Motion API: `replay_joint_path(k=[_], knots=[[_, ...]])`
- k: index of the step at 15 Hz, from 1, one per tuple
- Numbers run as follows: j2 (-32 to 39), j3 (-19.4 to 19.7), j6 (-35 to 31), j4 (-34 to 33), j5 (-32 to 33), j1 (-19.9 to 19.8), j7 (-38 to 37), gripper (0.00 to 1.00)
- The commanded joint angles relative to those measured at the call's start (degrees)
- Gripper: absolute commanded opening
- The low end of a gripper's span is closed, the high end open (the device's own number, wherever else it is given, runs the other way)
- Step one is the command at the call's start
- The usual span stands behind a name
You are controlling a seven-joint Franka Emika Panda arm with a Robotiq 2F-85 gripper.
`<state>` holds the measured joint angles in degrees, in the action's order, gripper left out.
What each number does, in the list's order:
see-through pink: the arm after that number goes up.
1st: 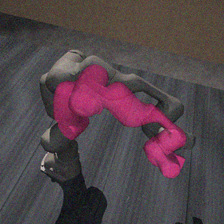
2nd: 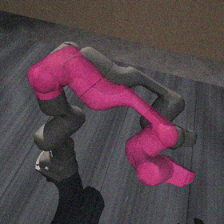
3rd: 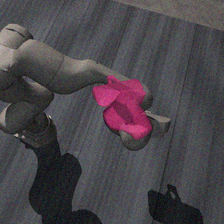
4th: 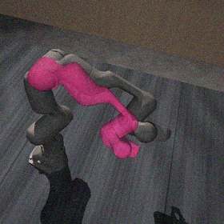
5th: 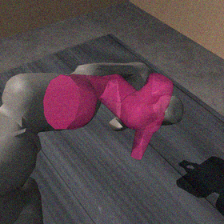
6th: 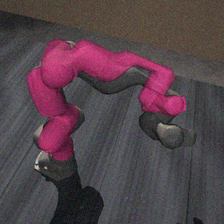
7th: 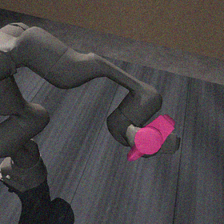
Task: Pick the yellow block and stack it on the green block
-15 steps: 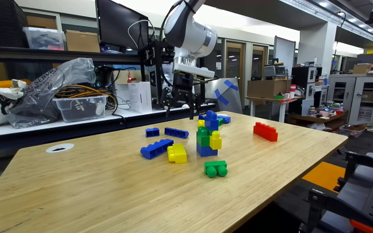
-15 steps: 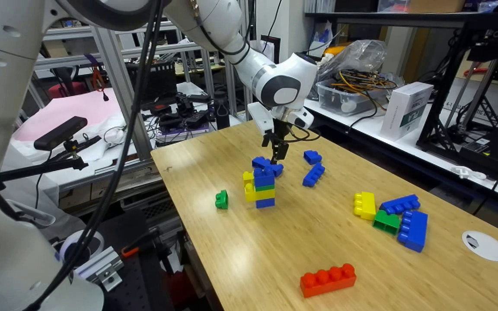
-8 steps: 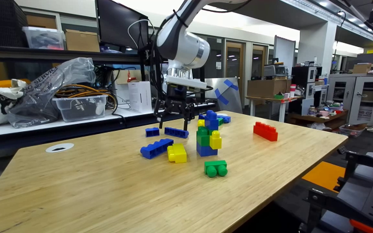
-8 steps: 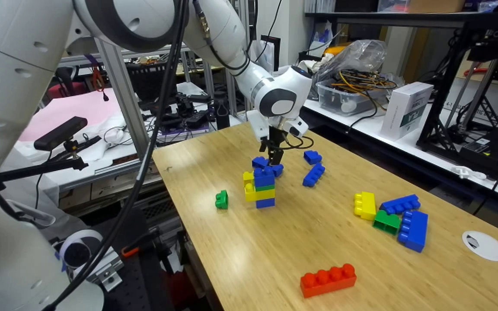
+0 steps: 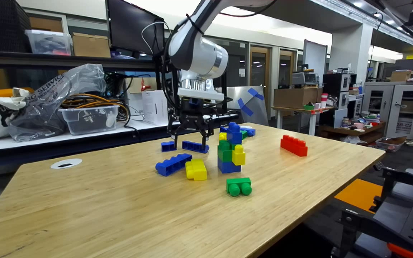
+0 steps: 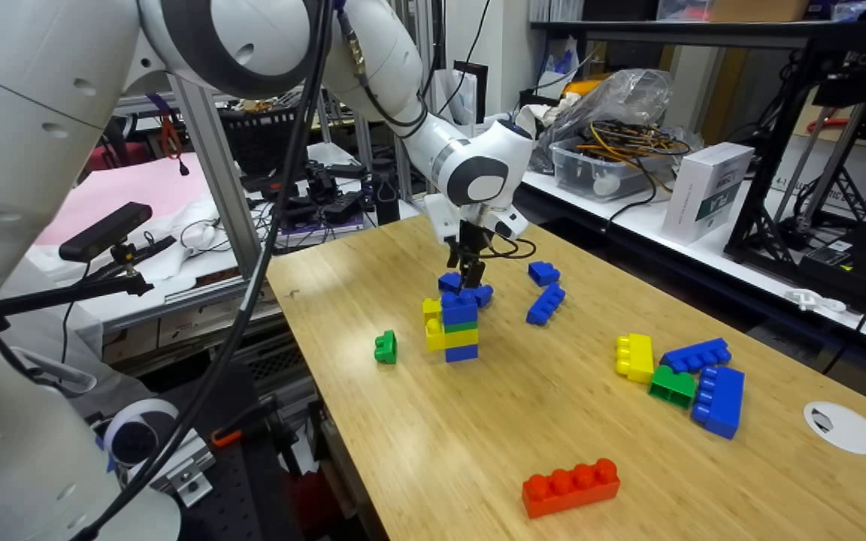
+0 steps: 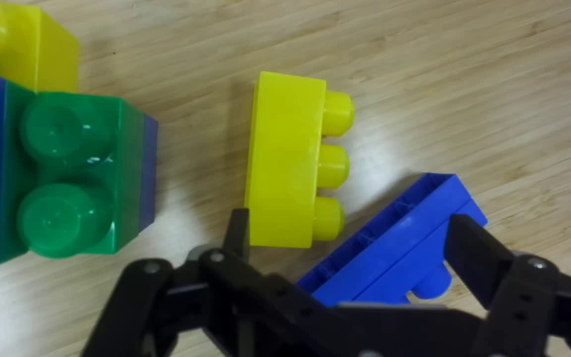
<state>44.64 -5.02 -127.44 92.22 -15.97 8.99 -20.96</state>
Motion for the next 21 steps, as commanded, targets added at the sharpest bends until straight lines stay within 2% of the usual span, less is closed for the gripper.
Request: replay_joint_path(k=[1, 21], knots=[[0.7, 1.2, 3.3, -1.4, 1.5, 0.7, -1.4, 1.0], [7.2, 2.3, 8.5, -7.2, 4.7, 1.7, -2.2, 1.0]])
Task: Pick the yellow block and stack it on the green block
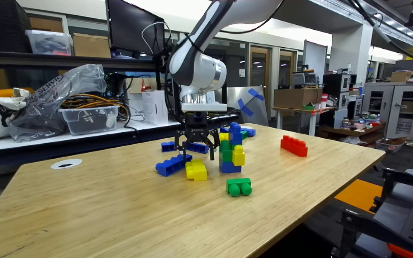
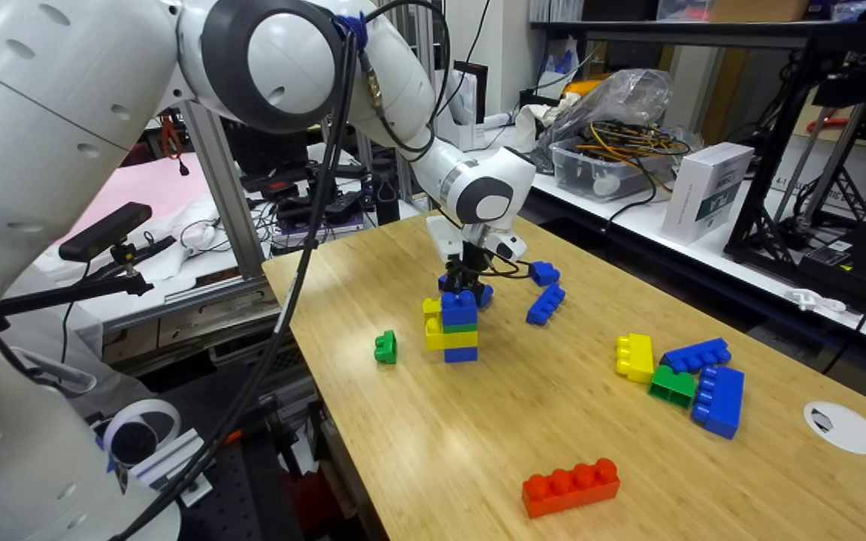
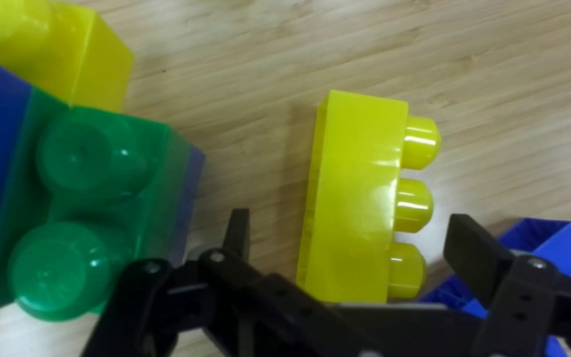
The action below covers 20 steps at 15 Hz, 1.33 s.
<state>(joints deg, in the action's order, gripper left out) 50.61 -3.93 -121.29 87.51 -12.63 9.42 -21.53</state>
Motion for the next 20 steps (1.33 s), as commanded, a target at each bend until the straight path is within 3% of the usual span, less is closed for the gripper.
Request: replay_joint_path(k=[1, 8, 12, 20], knots=[[1.3, 1.4, 2.4, -2.7, 1.7, 1.6, -2.1, 1.0], [2.6, 2.7, 3.0, -4.3, 3.0, 3.2, -7.2, 1.0], [3.6, 3.0, 0.0, -5.0, 1.1, 2.9, -11.8, 1.0], [6.2, 3.0, -0.7, -8.2, 2.0, 3.3, -13.6, 1.0]])
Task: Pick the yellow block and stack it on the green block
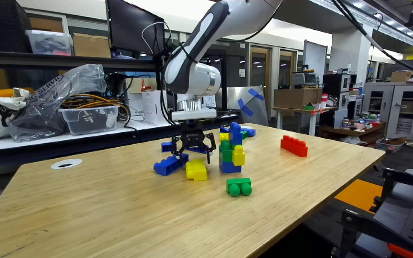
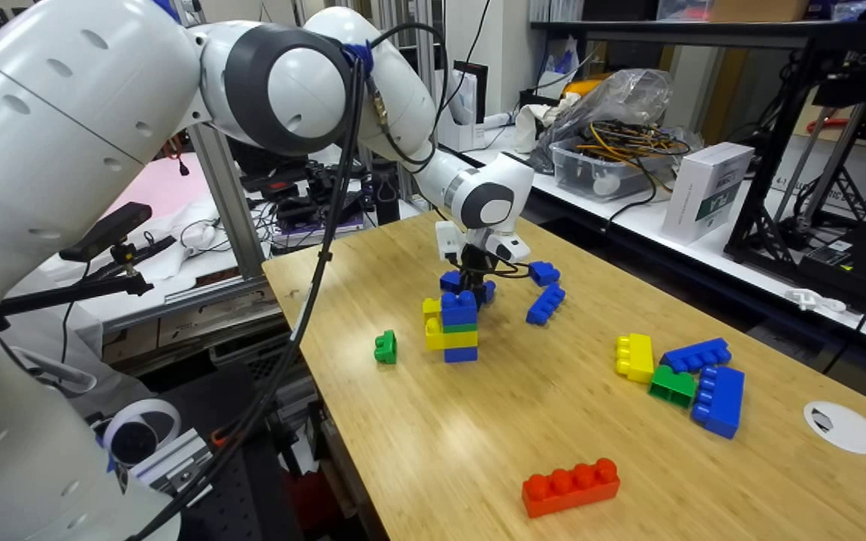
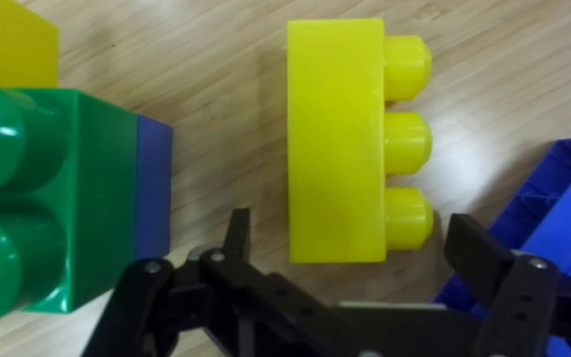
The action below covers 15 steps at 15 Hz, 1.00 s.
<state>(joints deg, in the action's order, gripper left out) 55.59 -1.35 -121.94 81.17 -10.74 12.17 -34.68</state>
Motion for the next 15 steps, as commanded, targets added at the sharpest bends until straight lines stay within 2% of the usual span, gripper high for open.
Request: replay_joint_path(k=[1, 3, 4, 5, 10, 15], knots=[[1.4, 0.4, -0.1, -2.2, 0.1, 0.6, -0.4, 1.0], [1.6, 0.3, 0.2, -2.7, 0.1, 0.5, 0.0, 1.0], [1.6, 0.2, 0.2, -2.9, 0.0, 0.4, 0.1, 0.75], [1.6, 0.1, 0.4, -3.0, 0.0, 0.4, 0.2, 0.72], [1.8, 0.0, 1.3, -3.4, -0.2, 0.1, 0.3, 0.38], [1.9, -0.3, 2.3, -3.8, -0.3, -0.3, 1.0, 0.38]])
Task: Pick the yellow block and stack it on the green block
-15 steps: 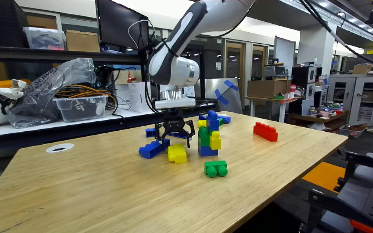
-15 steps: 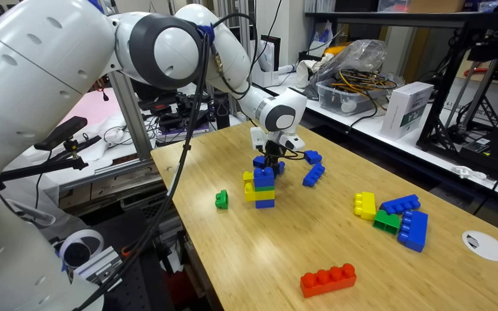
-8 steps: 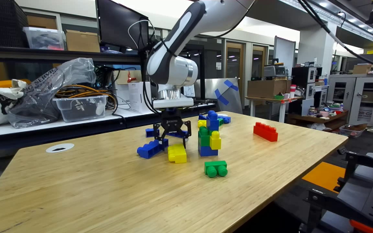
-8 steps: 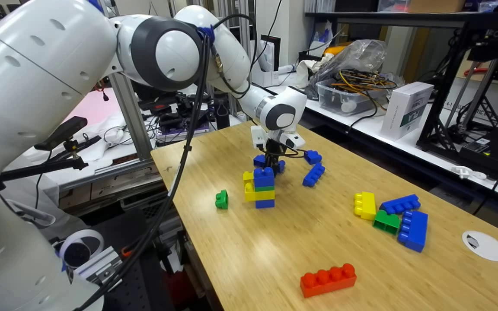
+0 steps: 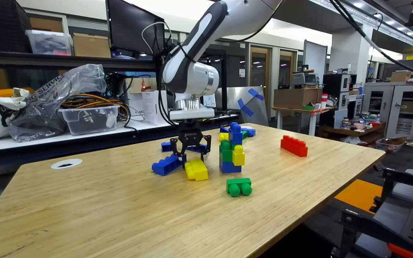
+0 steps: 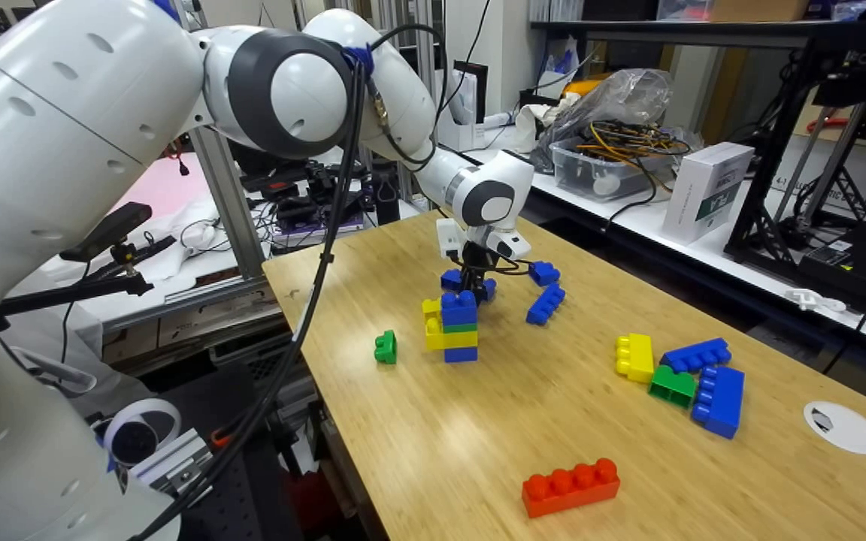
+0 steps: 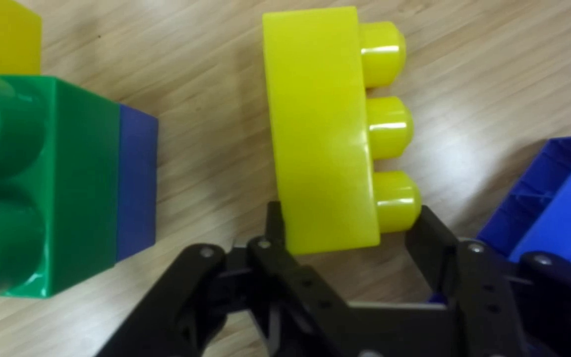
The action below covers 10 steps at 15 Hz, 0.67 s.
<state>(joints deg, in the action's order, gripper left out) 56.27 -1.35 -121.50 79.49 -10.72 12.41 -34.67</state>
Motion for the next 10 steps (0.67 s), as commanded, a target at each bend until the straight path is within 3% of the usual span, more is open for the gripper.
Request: replay_joint_path(k=[1, 10], knots=[[1.1, -0.4, 1.9, -1.9, -0.4, -0.7, 1.4, 0.38], [-7.0, -2.8, -0.7, 0.6, -2.8, -5.1, 14.3, 0.38]])
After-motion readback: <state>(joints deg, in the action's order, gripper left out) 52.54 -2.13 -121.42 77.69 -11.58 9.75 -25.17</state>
